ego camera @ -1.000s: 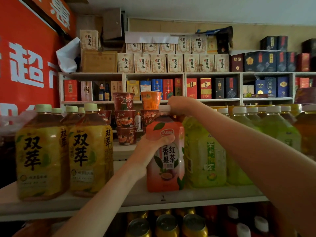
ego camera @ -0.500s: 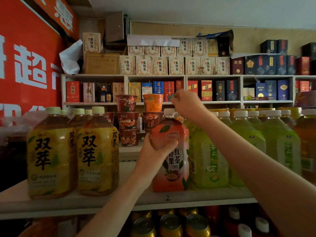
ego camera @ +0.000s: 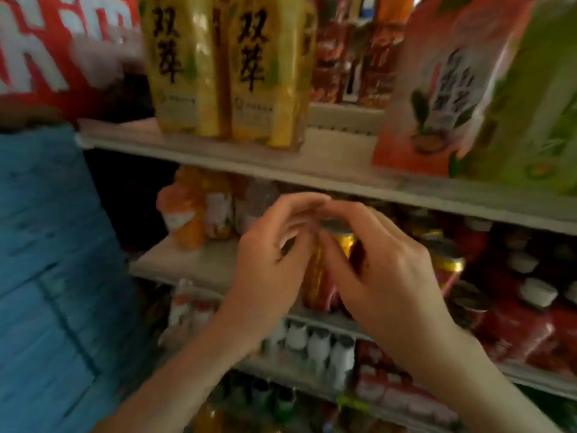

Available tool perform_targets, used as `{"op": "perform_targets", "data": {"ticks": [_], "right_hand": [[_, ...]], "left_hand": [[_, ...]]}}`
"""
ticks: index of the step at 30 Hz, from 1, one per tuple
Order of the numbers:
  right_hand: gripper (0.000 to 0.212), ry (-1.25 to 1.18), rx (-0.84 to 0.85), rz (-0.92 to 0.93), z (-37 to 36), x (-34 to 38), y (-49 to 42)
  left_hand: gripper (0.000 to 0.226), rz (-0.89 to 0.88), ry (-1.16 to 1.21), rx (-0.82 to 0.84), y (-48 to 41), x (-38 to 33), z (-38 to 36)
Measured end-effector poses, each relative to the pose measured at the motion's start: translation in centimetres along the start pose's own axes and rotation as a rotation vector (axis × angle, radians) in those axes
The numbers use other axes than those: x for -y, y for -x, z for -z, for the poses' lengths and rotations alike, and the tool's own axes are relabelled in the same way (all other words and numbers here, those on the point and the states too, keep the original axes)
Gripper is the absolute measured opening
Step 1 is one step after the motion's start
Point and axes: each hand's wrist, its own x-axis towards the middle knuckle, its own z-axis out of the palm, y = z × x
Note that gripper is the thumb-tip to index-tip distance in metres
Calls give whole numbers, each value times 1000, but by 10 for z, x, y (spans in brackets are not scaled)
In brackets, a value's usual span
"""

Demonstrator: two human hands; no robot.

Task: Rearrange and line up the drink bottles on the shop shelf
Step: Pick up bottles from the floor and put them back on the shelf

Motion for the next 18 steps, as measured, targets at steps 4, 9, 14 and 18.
{"op": "perform_targets", "data": {"ticks": [4, 9, 14, 18], "right_hand": [[25, -212, 123, 46, -31, -8, 37], [24, -495, 348, -27, -72, -31, 83], [20, -628, 684, -139, -123, -40, 153], [23, -647, 1001, -247, -158, -44, 212]], "left_hand": [[20, 184, -181, -75, 63, 32, -1], [18, 468, -373, -316, 146, 90, -10], [28, 781, -448, -661, 254, 108, -35], [15, 901, -572, -833, 315, 106, -48]]}}
